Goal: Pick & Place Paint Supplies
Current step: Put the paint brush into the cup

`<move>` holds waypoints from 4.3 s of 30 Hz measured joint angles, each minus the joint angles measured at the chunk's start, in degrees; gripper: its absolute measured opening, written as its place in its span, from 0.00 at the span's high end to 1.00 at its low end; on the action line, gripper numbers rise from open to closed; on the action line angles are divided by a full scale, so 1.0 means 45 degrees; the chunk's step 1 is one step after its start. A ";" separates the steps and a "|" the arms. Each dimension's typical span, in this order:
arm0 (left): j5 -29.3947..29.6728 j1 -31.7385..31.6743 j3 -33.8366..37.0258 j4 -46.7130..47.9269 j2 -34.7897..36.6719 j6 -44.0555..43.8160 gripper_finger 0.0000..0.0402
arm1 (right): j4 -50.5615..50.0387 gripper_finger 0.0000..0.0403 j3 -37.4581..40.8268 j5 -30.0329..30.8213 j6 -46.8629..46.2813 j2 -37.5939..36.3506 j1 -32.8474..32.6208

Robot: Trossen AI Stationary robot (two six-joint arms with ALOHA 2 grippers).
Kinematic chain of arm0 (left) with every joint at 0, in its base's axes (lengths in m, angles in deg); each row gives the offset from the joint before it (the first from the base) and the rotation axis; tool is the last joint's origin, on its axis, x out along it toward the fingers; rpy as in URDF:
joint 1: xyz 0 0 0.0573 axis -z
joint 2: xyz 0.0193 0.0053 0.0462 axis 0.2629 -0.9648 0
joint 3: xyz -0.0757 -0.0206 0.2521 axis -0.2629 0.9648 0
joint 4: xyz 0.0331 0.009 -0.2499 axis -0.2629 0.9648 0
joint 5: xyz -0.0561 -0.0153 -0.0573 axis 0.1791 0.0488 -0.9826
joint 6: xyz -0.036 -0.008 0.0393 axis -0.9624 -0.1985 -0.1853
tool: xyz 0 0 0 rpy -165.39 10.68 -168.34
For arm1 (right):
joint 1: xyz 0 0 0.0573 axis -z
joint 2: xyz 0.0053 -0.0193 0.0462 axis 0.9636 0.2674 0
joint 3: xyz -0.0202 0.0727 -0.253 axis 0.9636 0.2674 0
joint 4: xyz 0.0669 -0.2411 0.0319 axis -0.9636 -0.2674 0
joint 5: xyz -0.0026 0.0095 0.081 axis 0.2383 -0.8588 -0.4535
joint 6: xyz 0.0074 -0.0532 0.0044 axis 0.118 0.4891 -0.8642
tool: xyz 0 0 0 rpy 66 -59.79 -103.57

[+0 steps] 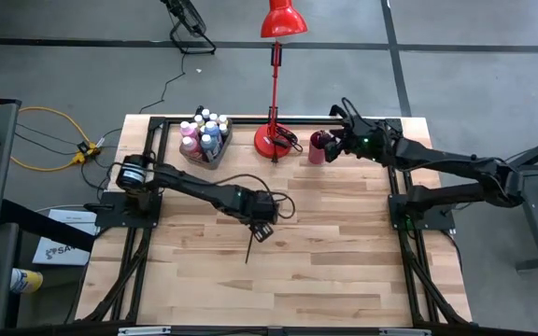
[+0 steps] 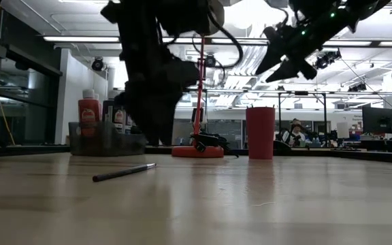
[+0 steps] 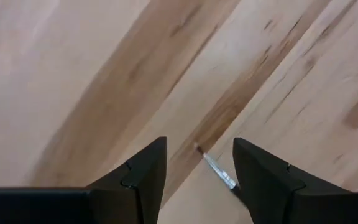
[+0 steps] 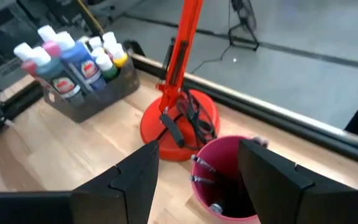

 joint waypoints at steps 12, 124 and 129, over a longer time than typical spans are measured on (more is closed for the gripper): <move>0.0106 0.0362 -0.0005 0.0086 -0.0296 -0.0974 0.56 | -0.0537 0.47 -0.0005 0.0383 0.0271 -0.1400 0.0015; -0.3067 0.4496 -0.2269 0.0217 -0.2156 -1.1291 0.66 | -0.3375 0.47 0.0000 -0.3411 0.3028 -0.2292 -0.3434; -0.3215 0.4496 -0.2273 0.0160 -0.2282 -1.1251 0.66 | -0.3394 0.47 0.0000 -0.3411 0.3028 -0.2292 -0.3434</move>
